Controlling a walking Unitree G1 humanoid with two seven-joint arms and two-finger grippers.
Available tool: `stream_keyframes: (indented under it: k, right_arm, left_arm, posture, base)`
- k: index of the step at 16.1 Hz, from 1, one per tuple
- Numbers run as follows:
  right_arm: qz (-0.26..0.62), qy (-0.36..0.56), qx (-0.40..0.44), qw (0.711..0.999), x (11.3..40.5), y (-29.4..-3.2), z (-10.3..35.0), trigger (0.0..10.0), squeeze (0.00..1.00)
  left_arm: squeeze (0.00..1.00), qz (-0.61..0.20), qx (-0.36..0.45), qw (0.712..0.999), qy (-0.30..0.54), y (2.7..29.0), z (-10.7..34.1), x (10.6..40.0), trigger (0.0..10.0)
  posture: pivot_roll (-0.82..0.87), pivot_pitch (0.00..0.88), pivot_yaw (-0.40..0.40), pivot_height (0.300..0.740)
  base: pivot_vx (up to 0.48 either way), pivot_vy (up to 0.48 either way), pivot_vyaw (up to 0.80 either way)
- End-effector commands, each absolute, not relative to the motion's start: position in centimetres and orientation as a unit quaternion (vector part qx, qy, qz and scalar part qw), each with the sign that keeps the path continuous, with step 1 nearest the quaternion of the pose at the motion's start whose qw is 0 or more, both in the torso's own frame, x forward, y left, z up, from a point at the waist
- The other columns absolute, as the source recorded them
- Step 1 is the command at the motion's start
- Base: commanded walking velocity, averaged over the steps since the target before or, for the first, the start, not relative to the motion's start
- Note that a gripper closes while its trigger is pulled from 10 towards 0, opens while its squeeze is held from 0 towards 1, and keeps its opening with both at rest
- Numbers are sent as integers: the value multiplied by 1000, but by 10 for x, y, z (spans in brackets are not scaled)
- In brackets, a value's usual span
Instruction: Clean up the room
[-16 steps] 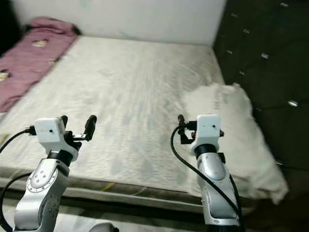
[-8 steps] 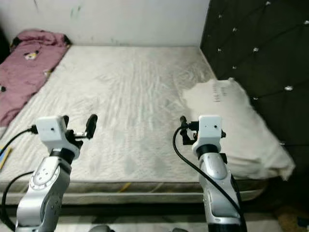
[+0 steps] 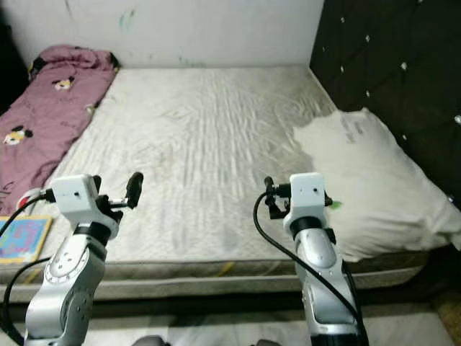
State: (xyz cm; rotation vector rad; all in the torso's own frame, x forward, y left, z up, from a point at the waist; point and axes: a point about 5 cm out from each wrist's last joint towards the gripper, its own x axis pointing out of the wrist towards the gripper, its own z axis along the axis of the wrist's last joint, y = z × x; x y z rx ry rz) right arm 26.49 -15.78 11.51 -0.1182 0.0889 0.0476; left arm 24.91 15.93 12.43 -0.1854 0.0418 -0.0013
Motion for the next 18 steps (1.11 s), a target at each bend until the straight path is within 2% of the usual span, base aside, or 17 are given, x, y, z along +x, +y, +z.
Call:
stream_keyframes:
  k: [1, 11, 18]
  right_arm:
    - [42, 31, -60, 997, 266, -148, 121, 10000, 0]
    - [44, 30, -56, 997, 266, -147, 121, 10000, 0]
    - [46, 31, -57, 997, 266, -148, 121, 10000, 0]
  left_arm:
    - [0, 11, -92, 995, 26, 166, 124, 248, 10000]
    - [0, 8, -88, 996, 24, 166, 125, 248, 10000]
    - [0, -16, -96, 995, 5, 161, 130, 247, 10000]
  posture:
    - [16, 0, -14, 740]
    - [17, 0, -11, 740]
    - [14, 0, -15, 740]
  base:
    - [0, 480, 0]
    - [0, 480, 0]
    - [35, 0, 0]
